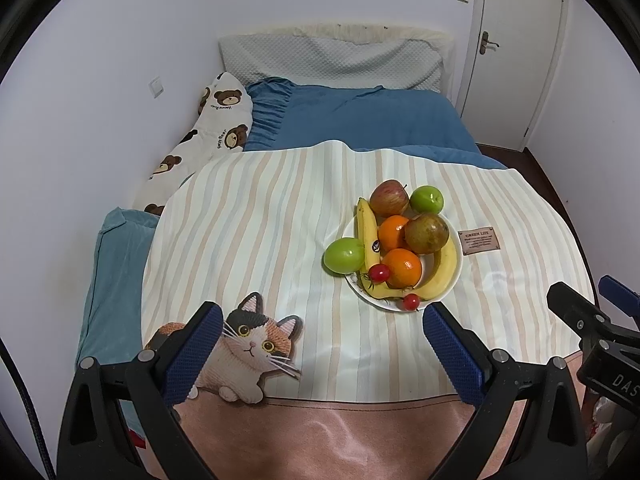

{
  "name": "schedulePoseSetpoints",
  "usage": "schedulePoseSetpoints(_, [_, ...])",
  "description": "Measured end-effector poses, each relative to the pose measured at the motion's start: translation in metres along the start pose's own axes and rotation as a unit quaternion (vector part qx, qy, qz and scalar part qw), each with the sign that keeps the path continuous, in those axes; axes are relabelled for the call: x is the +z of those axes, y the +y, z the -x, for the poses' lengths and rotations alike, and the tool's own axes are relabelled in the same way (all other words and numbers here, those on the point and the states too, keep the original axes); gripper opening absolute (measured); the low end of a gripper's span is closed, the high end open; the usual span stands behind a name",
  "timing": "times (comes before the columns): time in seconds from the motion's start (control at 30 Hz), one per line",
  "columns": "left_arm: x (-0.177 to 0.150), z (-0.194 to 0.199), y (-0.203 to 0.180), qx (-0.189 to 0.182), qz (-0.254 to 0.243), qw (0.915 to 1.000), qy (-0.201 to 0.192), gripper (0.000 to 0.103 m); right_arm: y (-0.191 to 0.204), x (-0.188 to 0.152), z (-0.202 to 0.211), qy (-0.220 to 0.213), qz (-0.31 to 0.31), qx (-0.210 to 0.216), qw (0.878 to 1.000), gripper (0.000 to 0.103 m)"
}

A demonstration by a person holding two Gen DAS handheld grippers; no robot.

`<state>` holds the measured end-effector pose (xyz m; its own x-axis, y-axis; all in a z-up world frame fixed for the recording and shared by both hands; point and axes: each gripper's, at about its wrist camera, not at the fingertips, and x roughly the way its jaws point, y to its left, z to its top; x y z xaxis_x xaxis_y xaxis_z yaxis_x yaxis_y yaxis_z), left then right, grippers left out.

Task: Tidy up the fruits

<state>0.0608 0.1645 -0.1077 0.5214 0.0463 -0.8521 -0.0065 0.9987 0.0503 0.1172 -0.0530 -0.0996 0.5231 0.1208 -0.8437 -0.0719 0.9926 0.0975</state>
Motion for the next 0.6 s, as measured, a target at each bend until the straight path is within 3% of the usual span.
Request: schedulePoseSetpoints(0.6, [0.0003,0.0008,-0.0004,-0.002,0.0,1.0,0.001,0.102,0.0016,-0.0004,0.0016,0.002,-0.001,0.001,1.0,0.103])
